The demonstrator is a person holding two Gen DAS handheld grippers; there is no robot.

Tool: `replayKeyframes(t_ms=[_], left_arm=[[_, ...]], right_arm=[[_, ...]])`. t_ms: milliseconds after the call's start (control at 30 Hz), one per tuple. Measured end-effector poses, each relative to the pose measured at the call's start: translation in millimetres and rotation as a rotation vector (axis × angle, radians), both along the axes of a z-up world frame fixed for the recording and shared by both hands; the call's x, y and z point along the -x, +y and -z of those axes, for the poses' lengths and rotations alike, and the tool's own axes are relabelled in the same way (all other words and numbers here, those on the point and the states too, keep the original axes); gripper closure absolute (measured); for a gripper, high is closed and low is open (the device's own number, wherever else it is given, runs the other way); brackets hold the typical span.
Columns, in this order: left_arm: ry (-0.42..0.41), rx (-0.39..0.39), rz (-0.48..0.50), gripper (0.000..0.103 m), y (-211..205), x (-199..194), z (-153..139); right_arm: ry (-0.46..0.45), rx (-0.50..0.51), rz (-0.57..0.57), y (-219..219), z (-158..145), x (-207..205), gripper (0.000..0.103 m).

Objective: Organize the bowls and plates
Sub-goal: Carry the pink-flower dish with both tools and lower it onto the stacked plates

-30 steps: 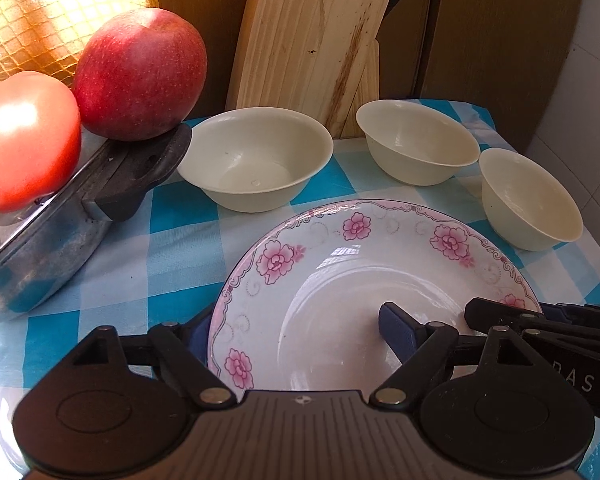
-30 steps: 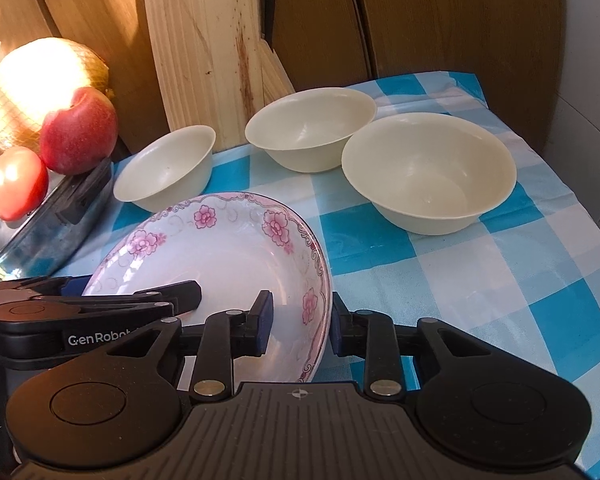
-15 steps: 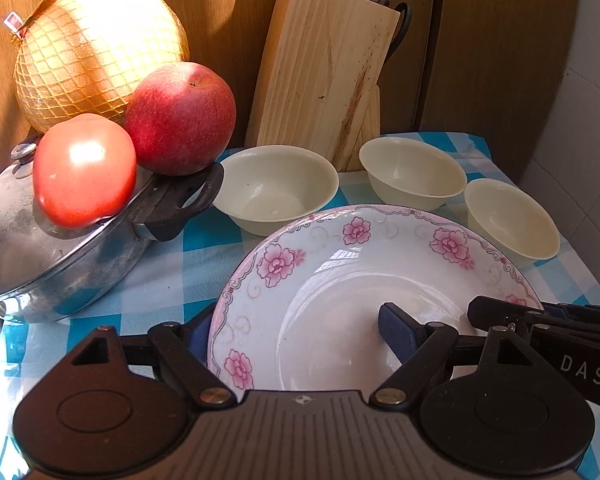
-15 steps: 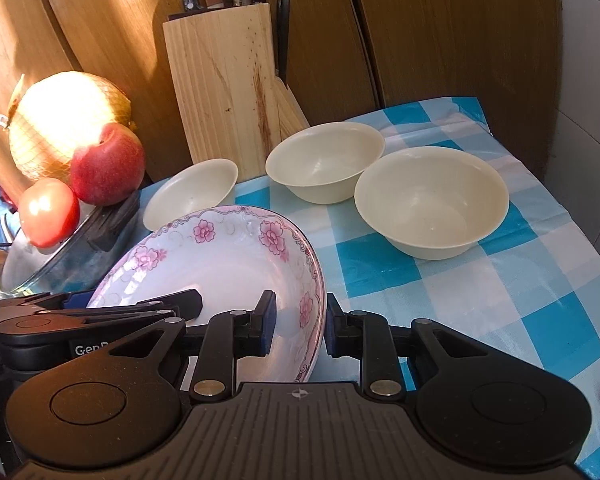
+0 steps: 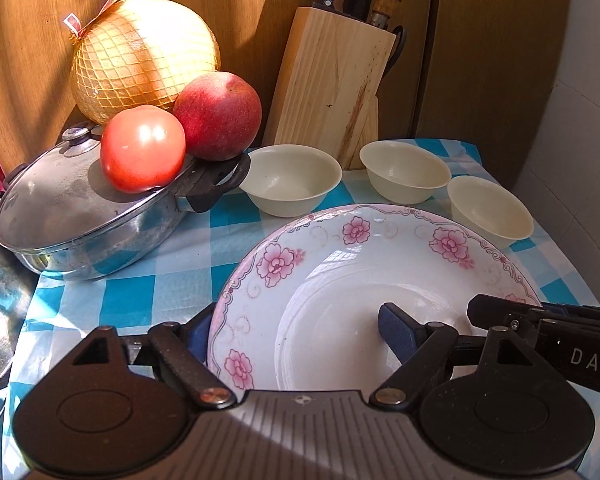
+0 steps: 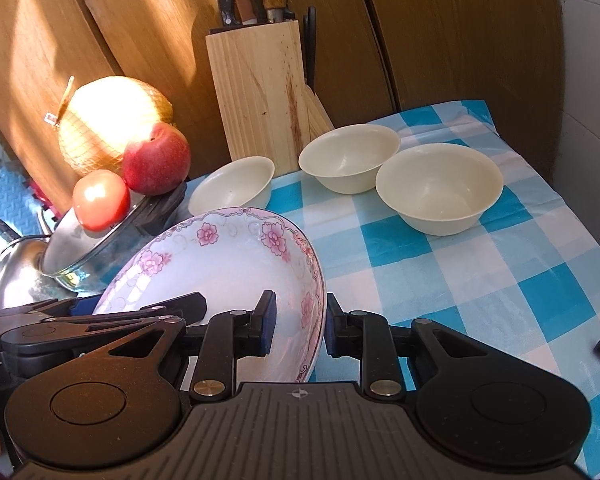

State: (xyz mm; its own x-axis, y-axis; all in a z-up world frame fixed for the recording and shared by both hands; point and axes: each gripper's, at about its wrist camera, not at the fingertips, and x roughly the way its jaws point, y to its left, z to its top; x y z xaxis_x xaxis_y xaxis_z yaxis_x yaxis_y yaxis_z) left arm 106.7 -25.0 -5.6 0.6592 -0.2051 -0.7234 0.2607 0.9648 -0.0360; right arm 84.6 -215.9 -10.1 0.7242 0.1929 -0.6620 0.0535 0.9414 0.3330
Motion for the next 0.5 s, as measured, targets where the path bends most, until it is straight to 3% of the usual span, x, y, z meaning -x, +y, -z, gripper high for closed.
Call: replayKeyframes(t_ms=[500], left_arm=[[-0.006, -0.02, -0.013, 0.026, 15.7, 53.4, 2.5]], right_arm=[[0.0, -0.007, -0.039, 16.4, 0.3, 47.1, 0.072]])
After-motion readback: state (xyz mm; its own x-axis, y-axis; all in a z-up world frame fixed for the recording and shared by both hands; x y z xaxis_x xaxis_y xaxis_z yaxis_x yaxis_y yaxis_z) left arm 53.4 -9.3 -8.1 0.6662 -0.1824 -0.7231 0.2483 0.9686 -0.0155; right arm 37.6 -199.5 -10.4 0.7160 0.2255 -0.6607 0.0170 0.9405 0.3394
